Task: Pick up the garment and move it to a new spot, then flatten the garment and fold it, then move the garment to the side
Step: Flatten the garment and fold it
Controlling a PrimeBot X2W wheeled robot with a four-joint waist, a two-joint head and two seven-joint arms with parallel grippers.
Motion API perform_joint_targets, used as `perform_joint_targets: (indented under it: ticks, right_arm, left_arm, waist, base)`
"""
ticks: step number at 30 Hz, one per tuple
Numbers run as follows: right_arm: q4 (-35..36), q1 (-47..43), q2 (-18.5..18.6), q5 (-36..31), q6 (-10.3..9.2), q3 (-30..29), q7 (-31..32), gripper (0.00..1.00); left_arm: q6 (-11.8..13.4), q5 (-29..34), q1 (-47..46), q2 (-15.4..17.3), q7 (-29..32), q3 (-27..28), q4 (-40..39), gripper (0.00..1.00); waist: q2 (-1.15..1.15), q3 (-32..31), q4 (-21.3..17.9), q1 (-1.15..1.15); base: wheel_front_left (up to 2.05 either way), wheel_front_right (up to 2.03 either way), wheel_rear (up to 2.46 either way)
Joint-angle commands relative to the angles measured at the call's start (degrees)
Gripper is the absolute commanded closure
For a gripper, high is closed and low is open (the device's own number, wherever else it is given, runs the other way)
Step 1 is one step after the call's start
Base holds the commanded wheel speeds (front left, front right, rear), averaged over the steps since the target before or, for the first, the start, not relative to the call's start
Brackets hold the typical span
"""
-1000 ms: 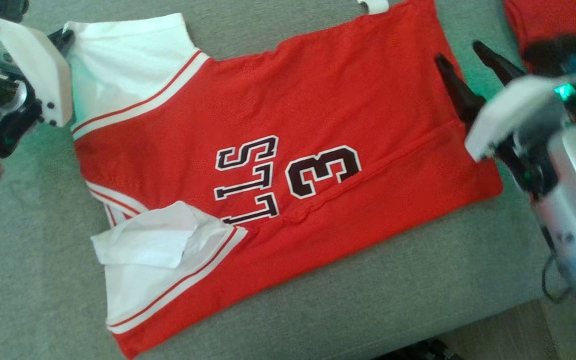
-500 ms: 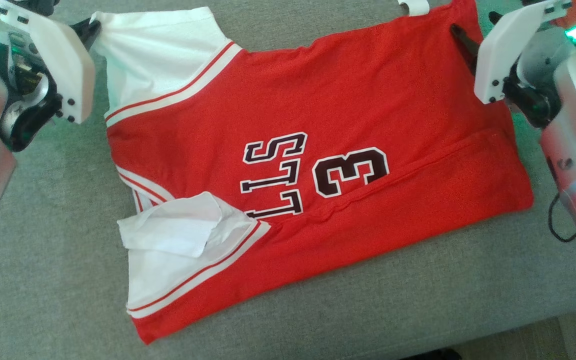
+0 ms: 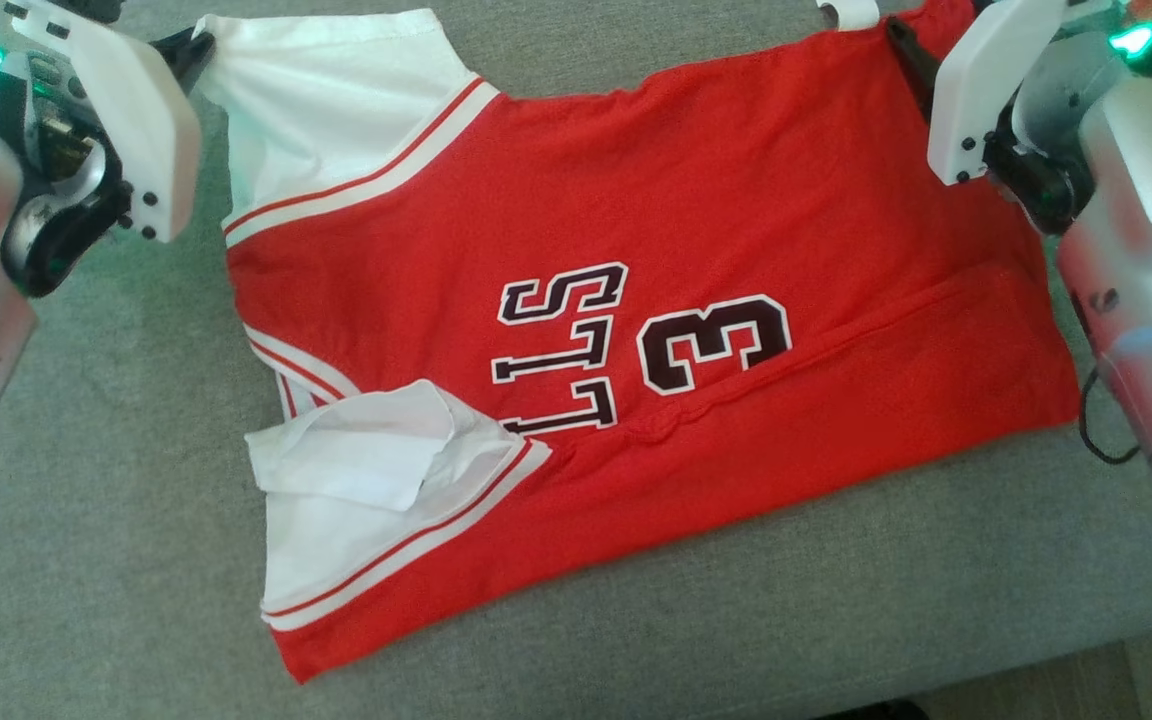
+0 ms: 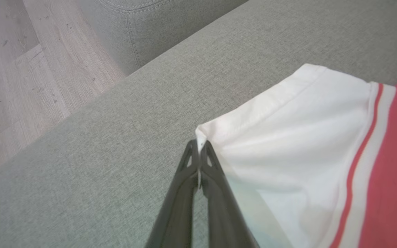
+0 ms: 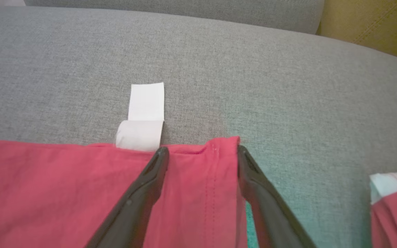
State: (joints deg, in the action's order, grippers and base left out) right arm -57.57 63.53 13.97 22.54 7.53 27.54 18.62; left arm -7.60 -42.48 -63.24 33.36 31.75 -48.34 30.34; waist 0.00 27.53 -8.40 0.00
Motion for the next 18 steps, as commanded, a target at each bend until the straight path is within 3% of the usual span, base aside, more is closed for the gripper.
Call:
perform_joint_targets:
  ticks: [1, 4, 6, 7, 9, 11, 13, 18]
  right_arm:
    - [1.1, 1.5, -0.7, 0.2, -0.04, 0.4, -0.6, 0.04]
    - [-0.1, 2.1, -0.8, 0.7, -0.04, 0.7, -1.2, 0.18]
    - [-0.8, 2.4, -0.7, 0.8, -0.04, 1.1, -1.8, 0.35]
    - [-1.2, 2.6, -0.6, 0.8, -0.04, 1.2, -2.1, 0.39]
    - [-2.0, 3.0, -0.4, 0.7, -0.04, 1.6, -2.8, 0.6]
    - [-2.8, 3.5, -0.1, 0.3, -0.04, 1.9, -3.7, 0.75]
    - [-3.8, 3.8, 0.0, 0.0, -0.04, 2.1, -4.4, 1.0]
    - [-5.6, 4.9, 0.3, -0.4, -0.04, 1.9, -7.1, 1.0]
  left_arm:
    - [0.1, -0.4, -3.3, 2.7, -0.1, 2.1, -1.5, 1.0]
    - [0.1, -0.6, -3.3, 2.7, -0.5, 1.9, -1.4, 1.0]
    - [0.1, -0.7, -3.3, 2.7, -0.7, 1.7, -1.3, 1.0]
    - [0.1, -0.7, -3.3, 2.7, -0.8, 1.6, -1.3, 1.0]
    - [0.1, -0.8, -3.5, 2.8, -0.9, 1.3, -1.2, 1.0]
    - [0.1, -0.8, -3.7, 2.9, -1.2, 1.0, -1.1, 1.0]
    - [0.1, -0.6, -3.9, 2.9, -1.8, 0.8, -1.1, 1.0]
    - [0.1, 0.5, -4.8, 3.2, -5.7, 0.2, -1.5, 1.0]
  waist:
    - [0.0, 0.0, 0.1, 0.0]
    - [0.0, 0.1, 0.4, 0.0]
    - [0.0, 0.1, 0.6, 0.0]
    - [0.0, 0.1, 0.7, 0.0]
    - [0.0, 0.2, 0.9, 0.0]
    - [0.0, 0.3, 1.0, 0.0]
    - [0.0, 0.3, 1.1, 0.0]
    - [0.0, 0.2, 1.3, 0.0]
  base:
    - [0.0, 0.0, 0.0]
    - [0.0, 0.0, 0.0]
    - [0.0, 0.0, 0.0]
    - [0.0, 0.0, 0.0]
    - [0.0, 0.0, 0.0]
    - [0.0, 0.0, 0.0]
    - [0.0, 0.0, 0.0]
    - [0.0, 0.0, 0.0]
